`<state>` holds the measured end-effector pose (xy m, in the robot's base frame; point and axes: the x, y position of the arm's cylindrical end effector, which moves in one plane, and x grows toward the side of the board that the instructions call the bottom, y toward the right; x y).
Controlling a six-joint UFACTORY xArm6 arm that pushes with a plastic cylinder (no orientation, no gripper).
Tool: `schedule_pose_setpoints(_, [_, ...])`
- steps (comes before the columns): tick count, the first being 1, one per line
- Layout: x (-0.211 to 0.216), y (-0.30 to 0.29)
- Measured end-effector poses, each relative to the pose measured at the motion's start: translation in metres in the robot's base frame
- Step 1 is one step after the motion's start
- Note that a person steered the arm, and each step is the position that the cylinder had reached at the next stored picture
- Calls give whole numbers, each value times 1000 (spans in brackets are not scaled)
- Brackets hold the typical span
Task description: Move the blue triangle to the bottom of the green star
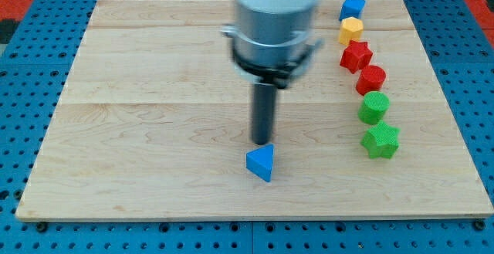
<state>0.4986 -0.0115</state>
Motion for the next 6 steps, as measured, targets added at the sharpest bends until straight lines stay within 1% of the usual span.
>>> schedule_pose_setpoints(1, [11, -41])
schedule_pose_setpoints(2, [51, -8])
schedule_pose_setpoints(3, [51, 37])
schedule_pose_setpoints(4, [56, 105])
schedule_pose_setpoints(5, [58, 161])
schedule_pose_setpoints(6, [86, 168])
